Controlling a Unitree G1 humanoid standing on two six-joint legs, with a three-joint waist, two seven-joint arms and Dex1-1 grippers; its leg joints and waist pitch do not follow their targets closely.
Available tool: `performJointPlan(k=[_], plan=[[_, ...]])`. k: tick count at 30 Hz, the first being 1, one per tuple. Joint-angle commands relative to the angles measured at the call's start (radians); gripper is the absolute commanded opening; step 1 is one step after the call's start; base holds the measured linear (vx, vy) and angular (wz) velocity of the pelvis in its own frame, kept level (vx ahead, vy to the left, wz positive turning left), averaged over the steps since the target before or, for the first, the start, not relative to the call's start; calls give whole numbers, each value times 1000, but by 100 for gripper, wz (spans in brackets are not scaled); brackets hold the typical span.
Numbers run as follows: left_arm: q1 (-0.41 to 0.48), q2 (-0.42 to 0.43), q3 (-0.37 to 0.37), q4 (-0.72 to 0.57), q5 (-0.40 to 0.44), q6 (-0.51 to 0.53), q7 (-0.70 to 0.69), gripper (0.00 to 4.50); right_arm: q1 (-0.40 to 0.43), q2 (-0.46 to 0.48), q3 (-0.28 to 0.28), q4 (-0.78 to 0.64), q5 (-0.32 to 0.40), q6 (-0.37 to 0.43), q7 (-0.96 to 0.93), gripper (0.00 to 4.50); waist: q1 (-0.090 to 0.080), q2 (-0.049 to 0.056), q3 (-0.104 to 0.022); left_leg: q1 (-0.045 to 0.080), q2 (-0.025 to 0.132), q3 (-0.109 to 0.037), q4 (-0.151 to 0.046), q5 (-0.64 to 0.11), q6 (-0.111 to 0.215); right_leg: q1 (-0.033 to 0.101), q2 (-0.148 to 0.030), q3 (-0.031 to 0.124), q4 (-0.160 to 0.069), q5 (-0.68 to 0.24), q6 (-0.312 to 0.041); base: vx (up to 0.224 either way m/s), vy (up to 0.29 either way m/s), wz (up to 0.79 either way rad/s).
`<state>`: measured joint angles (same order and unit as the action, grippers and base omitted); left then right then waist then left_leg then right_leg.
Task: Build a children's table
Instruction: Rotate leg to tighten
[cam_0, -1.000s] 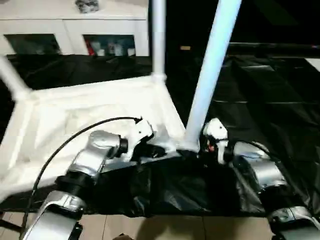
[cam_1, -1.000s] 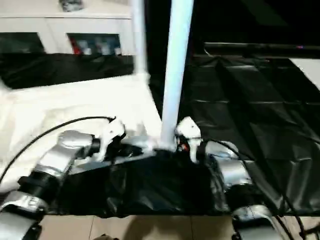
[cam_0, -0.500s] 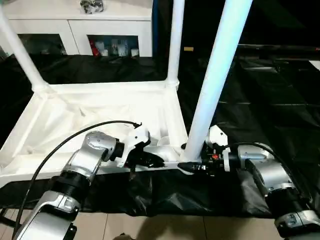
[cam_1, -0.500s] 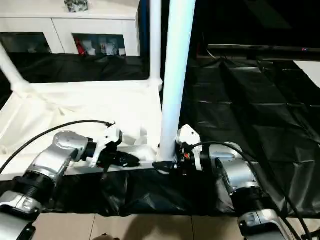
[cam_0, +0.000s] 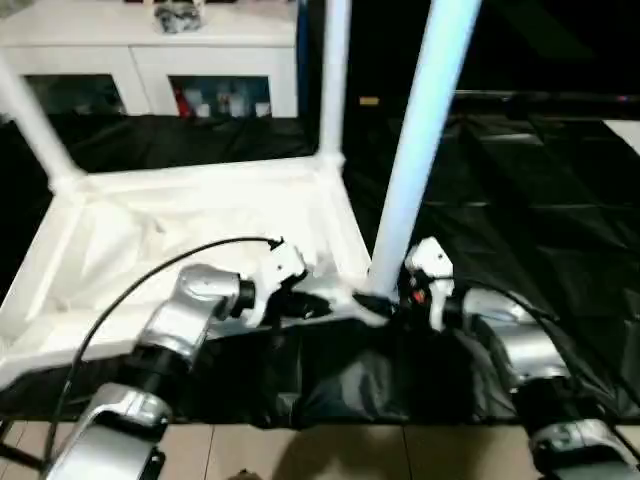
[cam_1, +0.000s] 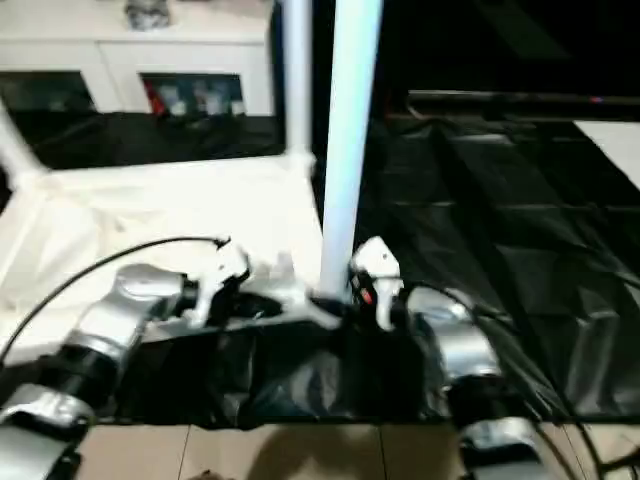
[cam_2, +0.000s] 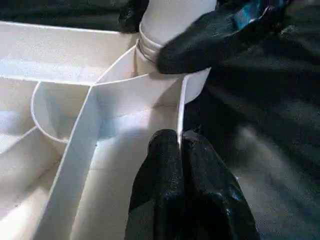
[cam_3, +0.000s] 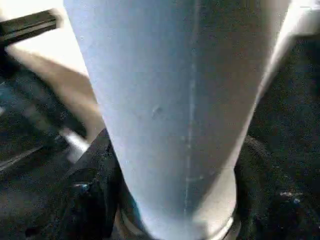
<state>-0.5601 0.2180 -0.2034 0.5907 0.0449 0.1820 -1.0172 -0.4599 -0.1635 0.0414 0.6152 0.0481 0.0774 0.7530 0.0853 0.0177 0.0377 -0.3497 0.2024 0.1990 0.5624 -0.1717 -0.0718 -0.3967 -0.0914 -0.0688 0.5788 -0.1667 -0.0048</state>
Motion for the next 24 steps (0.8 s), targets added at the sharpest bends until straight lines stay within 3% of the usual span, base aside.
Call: performJointPlan(k=[1, 2, 5, 6, 8, 12, 15, 19, 20, 24], plan=[[-52, -112, -13, 1, -4, 8, 146, 0, -4, 138, 105, 67, -51, 29, -87, 265, -4, -11, -43, 11, 24, -25, -72, -365, 3, 27, -57, 31, -95, -529, -116, 0, 0, 0], [-52, -127, -11, 1, 1, 13, 170, 0, -13, 161, 101, 78, -57, 31, -125, 265, -9, -9, -42, 10, 24, -26, -73, -368, 0, 25, -58, 32, -96, -542, -111, 0, 0, 0], [-50, -156, -13, -5, 9, 22, 207, 0, -34, 214, 90, 95, -52, 17, -173, 265, -12, -15, -42, 13, 22, -26, -71, -383, 9, 19, -58, 31, -103, -573, -93, 0, 0, 0], [-50, -157, -16, -5, 13, 19, 208, 0, -37, 219, 93, 95, -50, 11, -167, 300, -14, -13, -42, 12, 21, -27, -72, -384, 11, 20, -58, 30, -104, -579, -89, 0, 0, 0], [-50, -155, -21, -3, 18, 12, 207, 0, -39, 222, 93, 92, -41, 14, -153, 321, -14, -13, -42, 10, 22, -26, -73, -381, 19, 19, -56, 32, -103, -554, -89, 0, 0, 0], [-43, -125, -42, -2, 46, -24, 194, 0, -26, 193, 100, 54, -28, 38, -105, 356, -13, -13, -45, 6, 25, -25, -75, -365, 23, 23, -56, 35, -96, -504, -98, 0, 0, 0], [-41, -117, -17, -9, 38, 21, 209, 0, -13, 149, 100, 35, -43, 8, -94, 390, -12, -14, -46, 4, 25, -23, -74, -352, 23, 25, -56, 36, -91, -467, -114, 0, 0, 0], [-44, -105, -4, -8, 35, 19, 199, 0, -3, 116, 87, 29, -43, -7, -87, 390, -9, -13, -46, 3, 25, -21, -74, -339, 28, 27, -55, 37, -90, -442, -127, 0, 0, 0], [-44, -104, -3, -8, 34, 21, 197, 27, -2, 114, 86, 27, -43, -8, -85, 392, -7, -13, -46, 6, 26, -20, -73, -340, 29, 25, -55, 38, -90, -438, -129, 0, 0, 0], [-49, -97, 0, -2, 40, 28, 194, 44, -1, 100, 68, 17, -36, -2, -79, 392, -5, -9, -47, 4, 26, -20, -73, -344, 27, 28, -53, 37, -87, -419, -135, 0, 0, 0]])
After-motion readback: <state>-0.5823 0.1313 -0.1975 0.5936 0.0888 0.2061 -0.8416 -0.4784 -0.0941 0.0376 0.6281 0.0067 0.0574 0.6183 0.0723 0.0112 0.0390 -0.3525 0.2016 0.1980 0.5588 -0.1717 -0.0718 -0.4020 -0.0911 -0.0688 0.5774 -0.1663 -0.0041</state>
